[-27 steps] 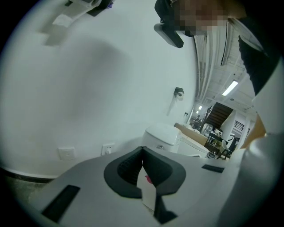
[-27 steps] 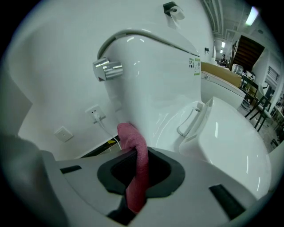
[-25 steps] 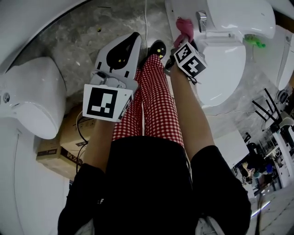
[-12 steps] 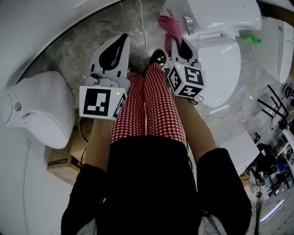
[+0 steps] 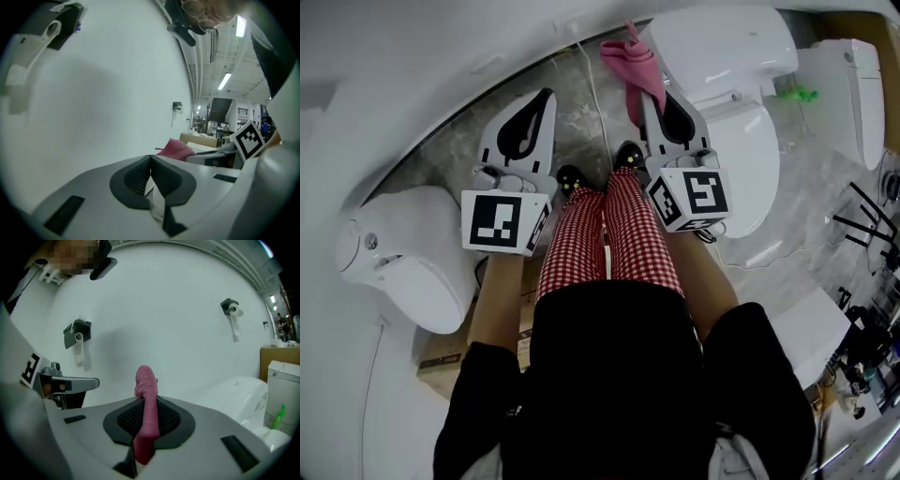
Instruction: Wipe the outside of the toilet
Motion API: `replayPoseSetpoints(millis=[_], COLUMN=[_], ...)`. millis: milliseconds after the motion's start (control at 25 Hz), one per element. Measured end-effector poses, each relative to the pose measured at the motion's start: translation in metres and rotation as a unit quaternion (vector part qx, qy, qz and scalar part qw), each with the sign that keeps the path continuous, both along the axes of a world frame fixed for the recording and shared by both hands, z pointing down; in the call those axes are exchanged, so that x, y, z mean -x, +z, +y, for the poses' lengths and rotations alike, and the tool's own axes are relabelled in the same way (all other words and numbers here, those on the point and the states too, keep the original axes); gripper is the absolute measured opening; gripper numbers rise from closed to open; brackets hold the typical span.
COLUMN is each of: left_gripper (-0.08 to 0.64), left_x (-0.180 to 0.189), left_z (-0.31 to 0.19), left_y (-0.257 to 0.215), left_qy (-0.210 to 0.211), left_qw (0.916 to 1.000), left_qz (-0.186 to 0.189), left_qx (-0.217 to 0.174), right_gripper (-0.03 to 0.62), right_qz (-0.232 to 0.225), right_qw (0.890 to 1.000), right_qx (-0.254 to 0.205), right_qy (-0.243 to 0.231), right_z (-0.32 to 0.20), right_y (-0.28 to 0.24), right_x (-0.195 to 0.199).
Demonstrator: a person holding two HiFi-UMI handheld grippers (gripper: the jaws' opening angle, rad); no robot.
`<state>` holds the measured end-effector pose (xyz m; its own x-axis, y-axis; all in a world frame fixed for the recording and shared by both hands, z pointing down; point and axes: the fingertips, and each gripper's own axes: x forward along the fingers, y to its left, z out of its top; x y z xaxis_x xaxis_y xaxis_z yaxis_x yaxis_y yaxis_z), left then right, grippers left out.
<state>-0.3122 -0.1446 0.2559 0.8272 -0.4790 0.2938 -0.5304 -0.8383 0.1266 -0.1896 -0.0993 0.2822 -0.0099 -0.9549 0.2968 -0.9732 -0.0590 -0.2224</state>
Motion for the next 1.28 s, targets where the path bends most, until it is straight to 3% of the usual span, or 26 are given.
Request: replayPoseSetpoints(millis=[200,520,720,1000,1280], left_gripper=[0.009,0.009,0.009,0.009,0.009], left_x=[-0.003,-0.025,-0.036,-0.051,-0.070], left_z=[-0.014,-0.006,0.007,0.026,0.052], left_y=[-0.052,-0.126,-0.173,-0.213,-0.224], left_qy=[0.003,0.078,0.105,0.129,0.119], left_qw=[0.9992,0.9924,0.9864,0.9799,0.9823], left_qz=[0.016,0.015,0.039,0.053,0.045], left_qx=[-0.035,-0.094,-0.121,-0.143,-0.138], right_gripper=[0.054,0.054,0.054,0.054,0.054], right_qz=[0.053,0.118,0.150,0.172,0.187], right_qw=[0.997,0.985,0.975,0.968,0.964], right_qx=[-0.044,-0.122,-0.162,-0.181,-0.185], right_qy=[-0.023,-0.038,-0.022,-0.007,-0.041], right_z=[-0.003,-0.007,0.009,0.037,0.062], right_y=[-0.070,-0.177,-0.232,-0.275,-0.283], right_x=[0.001,0.003,0.001,-0.005,-0.012])
